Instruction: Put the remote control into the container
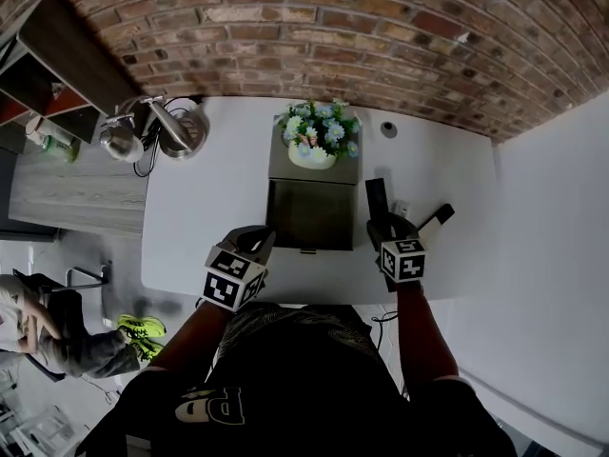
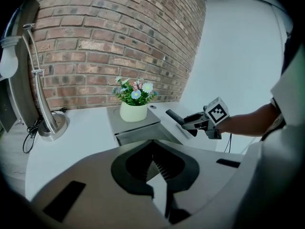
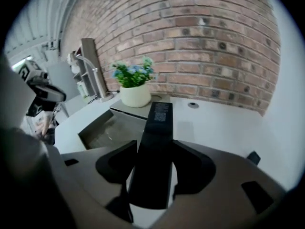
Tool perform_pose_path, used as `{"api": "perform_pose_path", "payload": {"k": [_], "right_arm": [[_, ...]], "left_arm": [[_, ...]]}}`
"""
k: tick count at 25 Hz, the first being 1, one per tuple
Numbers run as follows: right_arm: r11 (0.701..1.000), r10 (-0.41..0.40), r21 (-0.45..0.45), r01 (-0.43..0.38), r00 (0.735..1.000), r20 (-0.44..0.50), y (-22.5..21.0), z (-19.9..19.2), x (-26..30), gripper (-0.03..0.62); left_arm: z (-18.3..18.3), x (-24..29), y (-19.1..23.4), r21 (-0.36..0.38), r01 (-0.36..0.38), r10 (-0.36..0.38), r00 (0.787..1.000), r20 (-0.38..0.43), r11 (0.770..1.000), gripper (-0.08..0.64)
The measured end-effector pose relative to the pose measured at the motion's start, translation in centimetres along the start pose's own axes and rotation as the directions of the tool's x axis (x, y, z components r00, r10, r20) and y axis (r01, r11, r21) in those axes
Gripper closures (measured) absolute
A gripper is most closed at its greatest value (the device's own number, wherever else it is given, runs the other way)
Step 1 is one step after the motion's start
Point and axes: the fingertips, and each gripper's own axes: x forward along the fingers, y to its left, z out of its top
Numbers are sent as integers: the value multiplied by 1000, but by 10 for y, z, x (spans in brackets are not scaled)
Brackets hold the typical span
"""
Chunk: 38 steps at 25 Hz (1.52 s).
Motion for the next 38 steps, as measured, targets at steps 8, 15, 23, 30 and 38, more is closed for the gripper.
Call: {"api": "perform_pose_path", "payload": {"k": [8, 15, 23, 30, 38], "right_arm": [[772, 206, -584, -253, 968, -146, 107, 23, 28, 354], [403, 196, -851, -336, 940, -278, 138, 26, 80, 353], [221, 156, -934, -280, 956, -250, 142, 36, 123, 353], [219, 110, -924, -312, 949, -294, 136, 26, 132, 351], [385, 77, -899, -207, 978, -192, 132, 36, 110, 353]], "left_arm": [[-1, -12, 12, -56, -7, 9, 1000, 29, 998, 552], [-10, -36, 22, -73, -75, 78, 996, 46, 995, 552], [-28, -61, 33, -135, -149, 156, 986, 49, 980, 552], [-33, -67, 38, -161, -163, 174, 983, 54, 973, 552], [-27, -60, 36, -139, -123, 134, 988, 70, 983, 552]]}}
